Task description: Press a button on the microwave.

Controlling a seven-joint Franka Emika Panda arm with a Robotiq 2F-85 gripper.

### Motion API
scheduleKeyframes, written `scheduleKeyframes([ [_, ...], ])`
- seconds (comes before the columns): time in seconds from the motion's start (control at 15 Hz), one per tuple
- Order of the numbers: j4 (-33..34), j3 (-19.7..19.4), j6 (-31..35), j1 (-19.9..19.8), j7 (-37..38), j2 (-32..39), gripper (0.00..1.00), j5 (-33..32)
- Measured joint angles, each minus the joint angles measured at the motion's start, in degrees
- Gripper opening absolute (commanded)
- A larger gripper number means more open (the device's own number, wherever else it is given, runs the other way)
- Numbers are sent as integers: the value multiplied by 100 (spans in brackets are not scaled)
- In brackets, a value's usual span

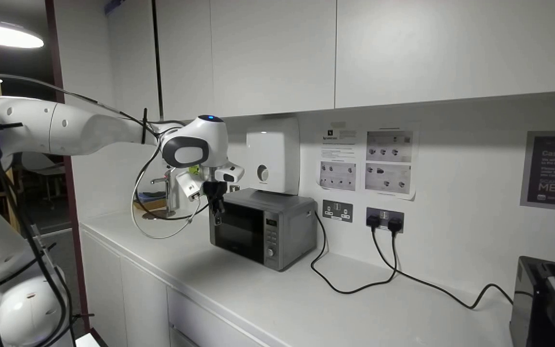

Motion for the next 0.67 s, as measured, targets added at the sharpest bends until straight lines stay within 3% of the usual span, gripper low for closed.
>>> scheduleKeyframes([
  [0.67, -4, -11, 0, 1, -435, -24, 0, 0],
])
